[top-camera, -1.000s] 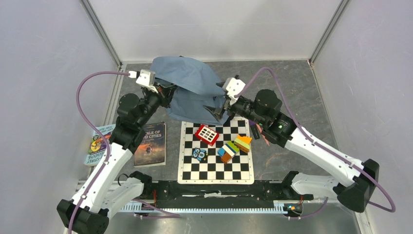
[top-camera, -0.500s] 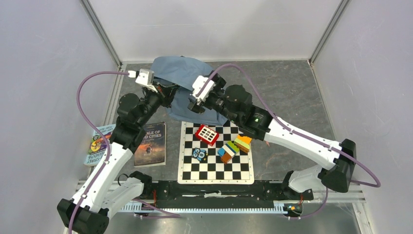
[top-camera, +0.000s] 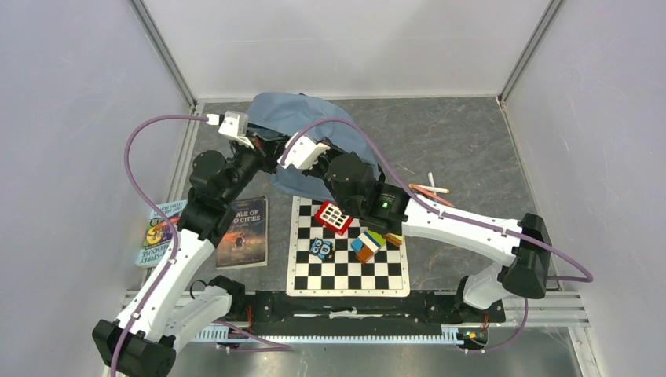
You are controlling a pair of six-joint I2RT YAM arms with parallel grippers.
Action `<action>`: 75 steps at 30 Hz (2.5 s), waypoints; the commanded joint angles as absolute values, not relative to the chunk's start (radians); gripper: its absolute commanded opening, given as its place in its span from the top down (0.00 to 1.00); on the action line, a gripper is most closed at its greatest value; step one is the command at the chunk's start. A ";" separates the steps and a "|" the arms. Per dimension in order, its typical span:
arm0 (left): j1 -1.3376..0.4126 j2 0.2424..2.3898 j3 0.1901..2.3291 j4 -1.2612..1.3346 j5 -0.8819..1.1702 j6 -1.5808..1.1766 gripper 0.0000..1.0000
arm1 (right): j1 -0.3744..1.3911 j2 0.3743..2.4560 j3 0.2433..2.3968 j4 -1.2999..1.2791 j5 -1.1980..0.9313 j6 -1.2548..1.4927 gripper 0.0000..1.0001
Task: Pack the student bag
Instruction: Unzip the student bag at the center of the board.
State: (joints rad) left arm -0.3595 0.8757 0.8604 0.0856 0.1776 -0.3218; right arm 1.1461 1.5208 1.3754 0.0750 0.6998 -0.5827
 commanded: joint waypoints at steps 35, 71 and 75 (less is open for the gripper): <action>-0.063 1.118 0.879 0.049 0.091 -0.583 0.98 | 1.145 1.324 1.416 -0.101 0.548 -0.381 0.35; -0.067 1.117 0.870 0.075 0.135 -0.606 0.98 | 1.151 1.693 1.871 -0.286 0.671 -0.502 0.84; -0.066 1.147 0.872 0.064 0.131 -0.625 0.98 | 1.151 1.685 1.868 -0.280 0.696 -0.500 1.00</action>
State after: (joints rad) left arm -0.0669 1.1358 0.8764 0.0322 0.1162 -0.5770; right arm 1.1454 1.7325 1.8175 -0.3305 0.6479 -0.4946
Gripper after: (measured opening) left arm 0.035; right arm 0.033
